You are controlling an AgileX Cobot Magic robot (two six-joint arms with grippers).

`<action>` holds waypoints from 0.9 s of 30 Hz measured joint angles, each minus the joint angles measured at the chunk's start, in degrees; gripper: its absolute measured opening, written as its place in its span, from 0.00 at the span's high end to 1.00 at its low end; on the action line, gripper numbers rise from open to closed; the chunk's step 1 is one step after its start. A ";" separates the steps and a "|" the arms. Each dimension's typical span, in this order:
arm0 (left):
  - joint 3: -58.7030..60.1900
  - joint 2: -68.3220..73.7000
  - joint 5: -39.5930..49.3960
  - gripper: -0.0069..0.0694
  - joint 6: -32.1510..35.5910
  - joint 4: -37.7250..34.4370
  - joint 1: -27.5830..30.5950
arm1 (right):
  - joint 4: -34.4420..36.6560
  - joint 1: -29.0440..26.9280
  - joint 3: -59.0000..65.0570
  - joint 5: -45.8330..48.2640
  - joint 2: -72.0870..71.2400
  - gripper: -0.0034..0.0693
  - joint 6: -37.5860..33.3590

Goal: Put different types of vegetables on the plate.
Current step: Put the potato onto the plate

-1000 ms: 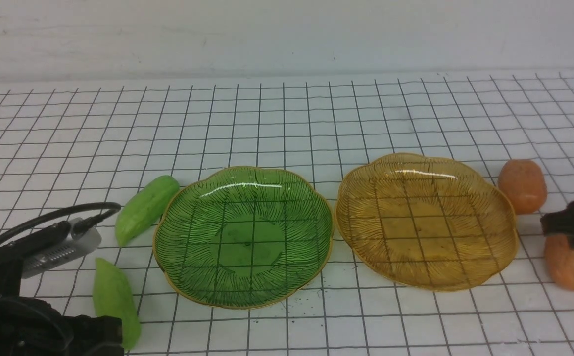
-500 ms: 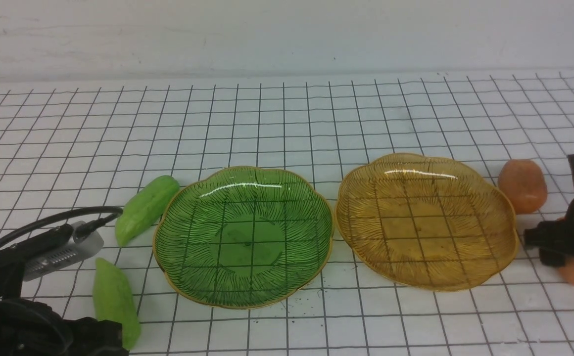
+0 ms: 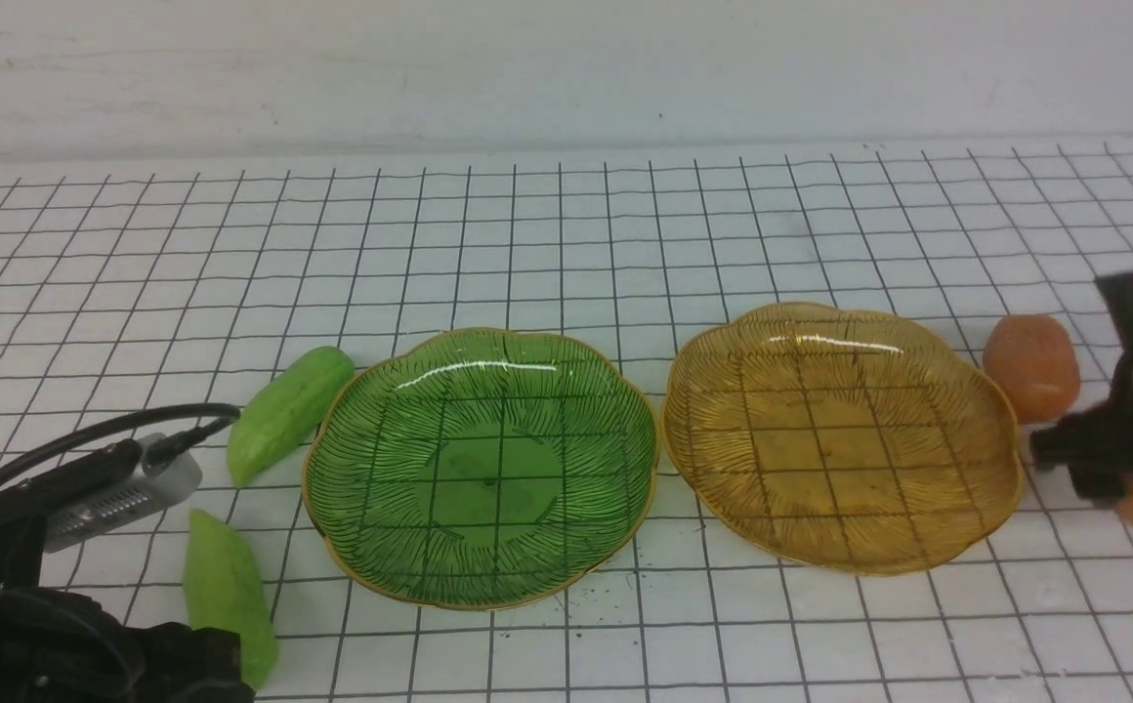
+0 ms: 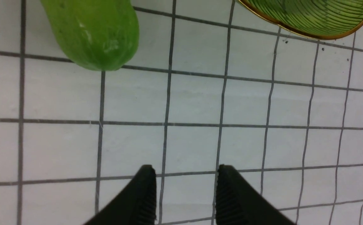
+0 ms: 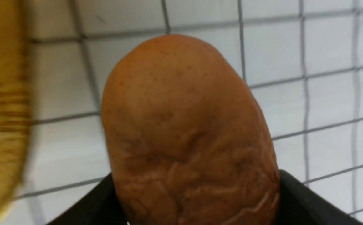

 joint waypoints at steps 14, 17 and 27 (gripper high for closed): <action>0.00 0.00 -1.67 0.58 -0.19 0.05 0.00 | 10.63 17.00 -2.30 -15.31 0.65 0.24 -3.99; 0.00 0.00 -1.24 0.58 -0.14 0.07 0.00 | 10.58 18.77 -2.30 -15.96 4.69 0.24 -3.99; 0.00 0.00 0.19 0.58 -0.14 0.12 0.00 | 9.74 19.48 -2.34 -20.48 9.82 0.04 -2.20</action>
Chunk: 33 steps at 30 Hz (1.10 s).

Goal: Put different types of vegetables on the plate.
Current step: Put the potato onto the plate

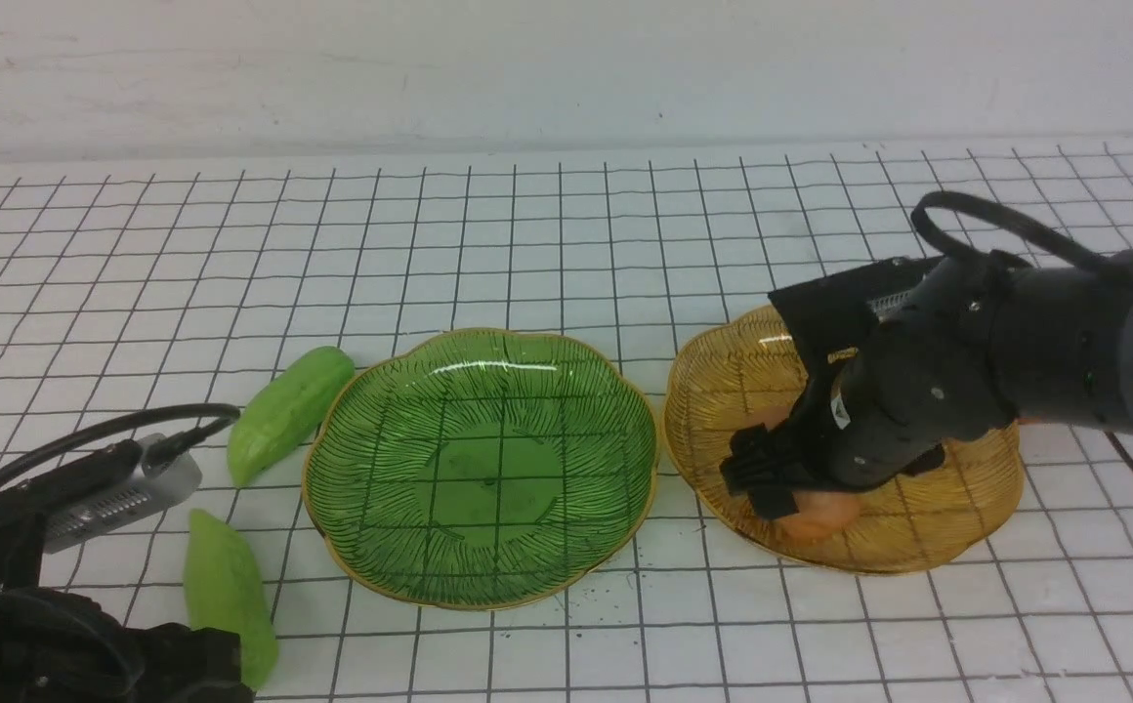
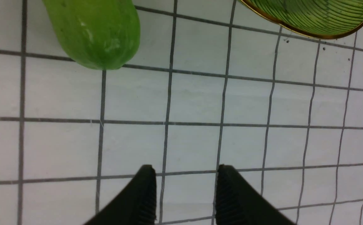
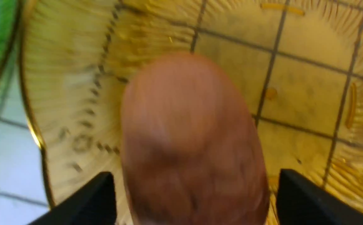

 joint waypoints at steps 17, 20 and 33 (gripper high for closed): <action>0.00 0.00 -1.11 0.58 0.10 0.02 0.00 | -10.08 -5.98 -15.73 11.62 0.00 0.39 1.06; 0.00 0.00 -1.32 0.58 0.10 0.02 0.00 | -10.26 -10.88 -16.84 9.24 0.00 0.73 2.55; 0.00 0.00 -1.43 0.58 0.10 -0.03 0.00 | -1.77 -26.39 -16.84 3.94 1.23 0.96 1.99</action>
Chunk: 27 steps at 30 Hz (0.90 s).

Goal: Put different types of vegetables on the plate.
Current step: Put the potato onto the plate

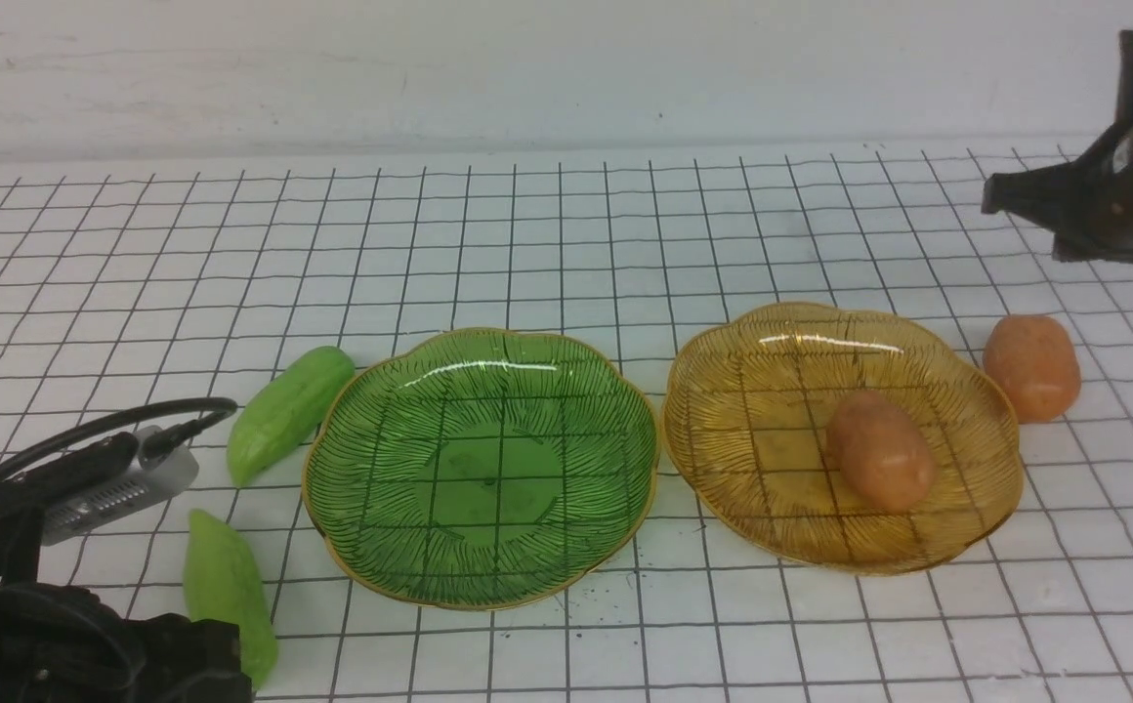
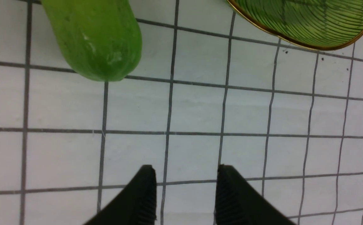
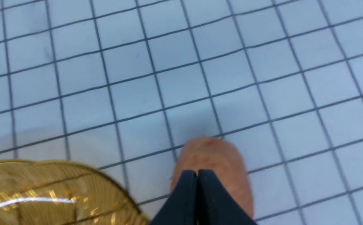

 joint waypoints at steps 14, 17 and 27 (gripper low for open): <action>0.00 0.00 -0.02 0.58 0.02 0.00 0.00 | 0.25 -0.33 0.00 -2.57 9.14 0.43 -3.90; 0.00 0.00 -0.02 0.58 0.02 0.00 0.00 | -0.10 -0.33 -0.14 -3.22 10.42 0.30 -3.97; 0.00 0.00 -0.07 0.58 0.07 0.00 0.00 | -1.21 -0.43 -0.57 -3.11 15.60 0.19 -4.18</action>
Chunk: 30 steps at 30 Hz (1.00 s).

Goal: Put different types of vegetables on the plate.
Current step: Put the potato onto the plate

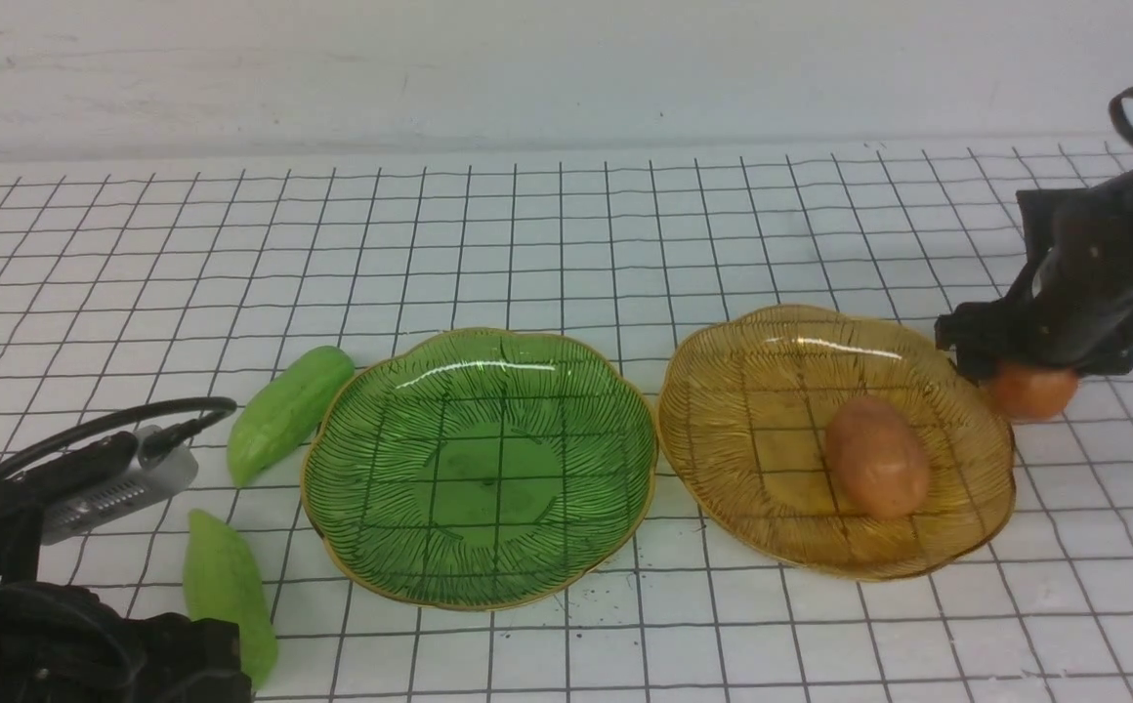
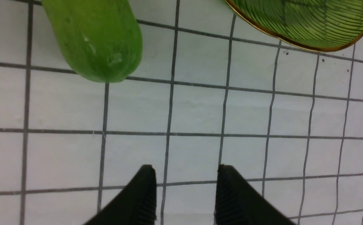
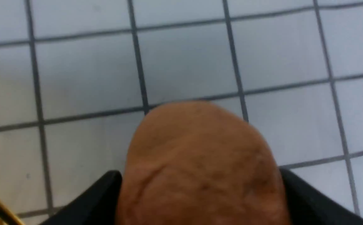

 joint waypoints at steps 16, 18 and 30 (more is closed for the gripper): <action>0.00 0.00 0.00 0.58 0.00 0.00 0.00 | 5.46 0.00 -21.66 30.31 -3.32 0.25 -6.99; 0.00 0.00 0.00 0.58 0.00 0.00 0.00 | 7.99 0.00 -22.10 31.08 -3.40 0.25 -7.53; 0.00 0.00 1.05 0.58 0.77 0.00 0.00 | 19.86 6.41 -20.78 32.45 -0.98 0.25 -12.04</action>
